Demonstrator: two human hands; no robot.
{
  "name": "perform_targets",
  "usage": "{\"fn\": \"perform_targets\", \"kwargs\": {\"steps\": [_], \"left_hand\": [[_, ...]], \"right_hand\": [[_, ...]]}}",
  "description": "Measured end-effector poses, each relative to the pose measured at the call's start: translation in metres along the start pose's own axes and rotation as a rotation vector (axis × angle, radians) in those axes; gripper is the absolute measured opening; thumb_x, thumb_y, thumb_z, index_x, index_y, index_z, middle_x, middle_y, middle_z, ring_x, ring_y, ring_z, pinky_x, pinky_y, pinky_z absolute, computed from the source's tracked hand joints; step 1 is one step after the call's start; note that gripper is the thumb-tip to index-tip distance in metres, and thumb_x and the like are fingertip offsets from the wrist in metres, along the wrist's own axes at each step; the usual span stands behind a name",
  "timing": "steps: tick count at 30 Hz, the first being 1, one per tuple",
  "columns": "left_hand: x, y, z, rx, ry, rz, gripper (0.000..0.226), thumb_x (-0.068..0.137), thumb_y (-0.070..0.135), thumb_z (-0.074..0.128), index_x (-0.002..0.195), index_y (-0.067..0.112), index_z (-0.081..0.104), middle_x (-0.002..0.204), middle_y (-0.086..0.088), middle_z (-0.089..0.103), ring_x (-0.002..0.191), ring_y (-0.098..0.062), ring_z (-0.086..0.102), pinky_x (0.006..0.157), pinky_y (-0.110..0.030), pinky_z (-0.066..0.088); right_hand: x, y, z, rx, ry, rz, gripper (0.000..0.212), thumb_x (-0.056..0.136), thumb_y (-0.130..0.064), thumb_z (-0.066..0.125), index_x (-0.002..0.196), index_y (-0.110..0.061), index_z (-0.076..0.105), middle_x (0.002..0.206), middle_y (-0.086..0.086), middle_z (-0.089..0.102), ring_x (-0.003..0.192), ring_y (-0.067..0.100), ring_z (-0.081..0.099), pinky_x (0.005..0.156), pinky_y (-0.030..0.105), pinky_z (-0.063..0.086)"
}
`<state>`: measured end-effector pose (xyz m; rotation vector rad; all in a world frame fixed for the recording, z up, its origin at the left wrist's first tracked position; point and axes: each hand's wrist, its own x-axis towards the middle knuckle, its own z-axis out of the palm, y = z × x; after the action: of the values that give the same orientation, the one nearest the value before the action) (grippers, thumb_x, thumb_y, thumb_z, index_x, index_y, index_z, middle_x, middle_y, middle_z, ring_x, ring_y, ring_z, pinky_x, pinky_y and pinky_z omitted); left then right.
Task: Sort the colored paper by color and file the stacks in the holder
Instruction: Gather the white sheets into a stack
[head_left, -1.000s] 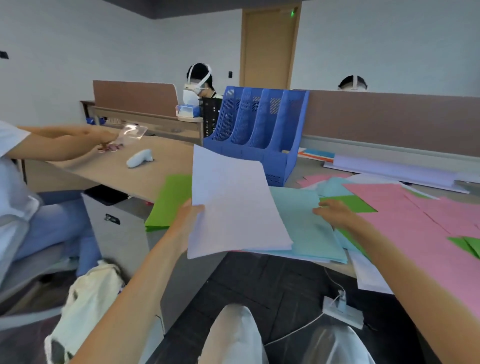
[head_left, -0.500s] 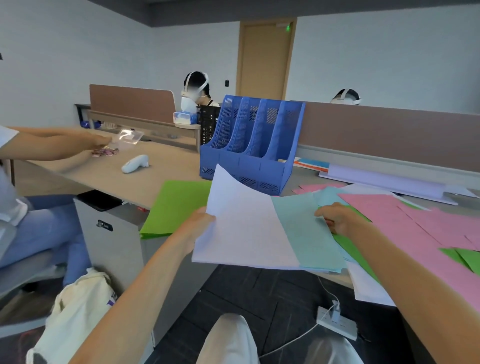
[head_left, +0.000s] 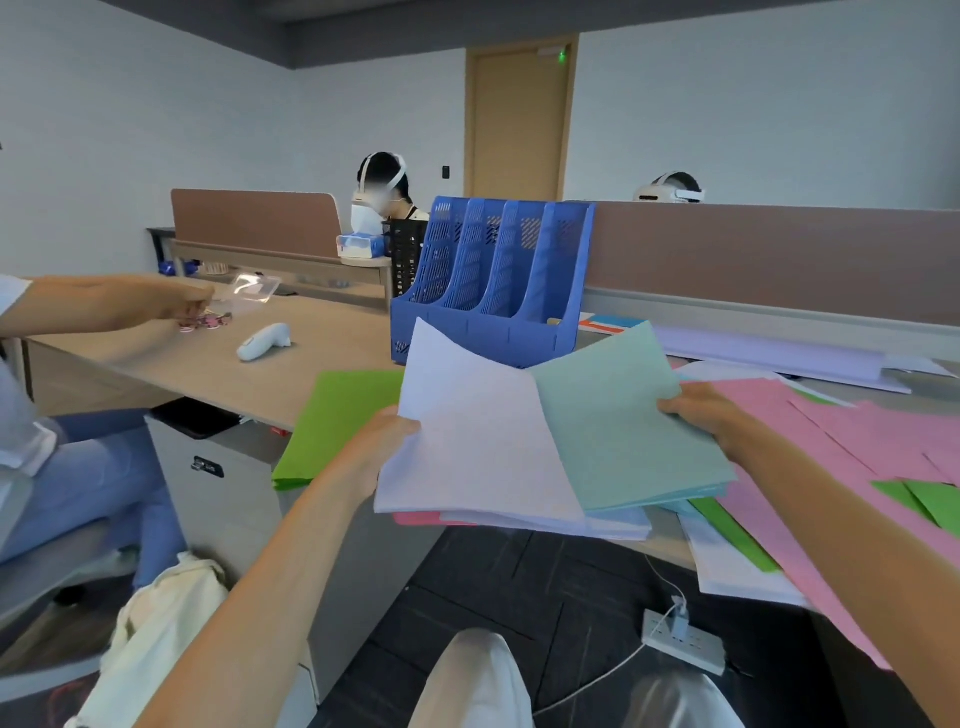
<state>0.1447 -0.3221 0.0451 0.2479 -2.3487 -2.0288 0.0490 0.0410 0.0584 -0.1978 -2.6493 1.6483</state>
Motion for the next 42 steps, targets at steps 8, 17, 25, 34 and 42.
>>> {"fn": "perform_targets", "kwargs": {"steps": [8, 17, 25, 34, 42], "left_hand": [[0.011, 0.019, 0.023, 0.019, -0.052, 0.012, 0.028, 0.098, 0.001, 0.039, 0.118, 0.013, 0.054, 0.087, 0.000, 0.060, 0.073, -0.012, 0.056, 0.059, -0.021, 0.042], [0.028, 0.017, 0.052, 0.121, -0.063, -0.014, 0.032, 0.095, 0.002, 0.043, 0.125, 0.007, 0.054, 0.114, -0.015, 0.063, 0.092, -0.028, 0.060, 0.071, -0.031, 0.048], [0.028, 0.011, 0.060, 0.295, -0.097, -0.043, 0.024, 0.096, 0.002, 0.040, 0.087, 0.015, 0.059, 0.088, -0.006, 0.063, 0.077, -0.022, 0.059, 0.065, -0.027, 0.044], [0.040, 0.014, 0.066, 0.377, -0.135, -0.045, 0.026, 0.094, 0.006, 0.041, 0.112, 0.008, 0.060, 0.097, -0.009, 0.065, 0.080, -0.024, 0.061, 0.063, -0.025, 0.045], [0.050, -0.002, 0.057, 0.739, 0.002, 0.043, 0.031, 0.090, 0.020, 0.051, 0.119, 0.010, 0.048, 0.110, -0.006, 0.057, 0.102, -0.027, 0.057, 0.068, -0.030, 0.044]], "right_hand": [[0.005, 0.023, -0.084, 0.115, 0.095, 0.073, 0.026, 0.095, -0.009, 0.053, 0.117, 0.003, 0.061, 0.076, 0.010, 0.071, 0.058, 0.023, 0.068, 0.053, 0.028, 0.052], [0.001, 0.026, -0.122, 0.136, 0.238, 0.066, 0.019, 0.093, -0.009, 0.057, 0.110, -0.001, 0.061, 0.087, 0.013, 0.065, 0.062, 0.024, 0.063, 0.061, 0.032, 0.047], [0.000, 0.014, -0.097, 0.230, 0.143, 0.067, 0.009, 0.094, -0.009, 0.054, 0.094, -0.004, 0.063, 0.089, 0.015, 0.066, 0.070, 0.027, 0.062, 0.065, 0.036, 0.050], [0.001, 0.010, -0.062, 0.272, -0.032, 0.108, 0.024, 0.096, -0.017, 0.053, 0.114, -0.004, 0.061, 0.105, 0.018, 0.069, 0.088, 0.034, 0.066, 0.082, 0.044, 0.054], [0.000, 0.003, -0.016, 0.302, -0.132, 0.130, 0.026, 0.096, -0.011, 0.050, 0.118, -0.001, 0.060, 0.108, 0.019, 0.068, 0.090, 0.034, 0.066, 0.083, 0.043, 0.054]]}}
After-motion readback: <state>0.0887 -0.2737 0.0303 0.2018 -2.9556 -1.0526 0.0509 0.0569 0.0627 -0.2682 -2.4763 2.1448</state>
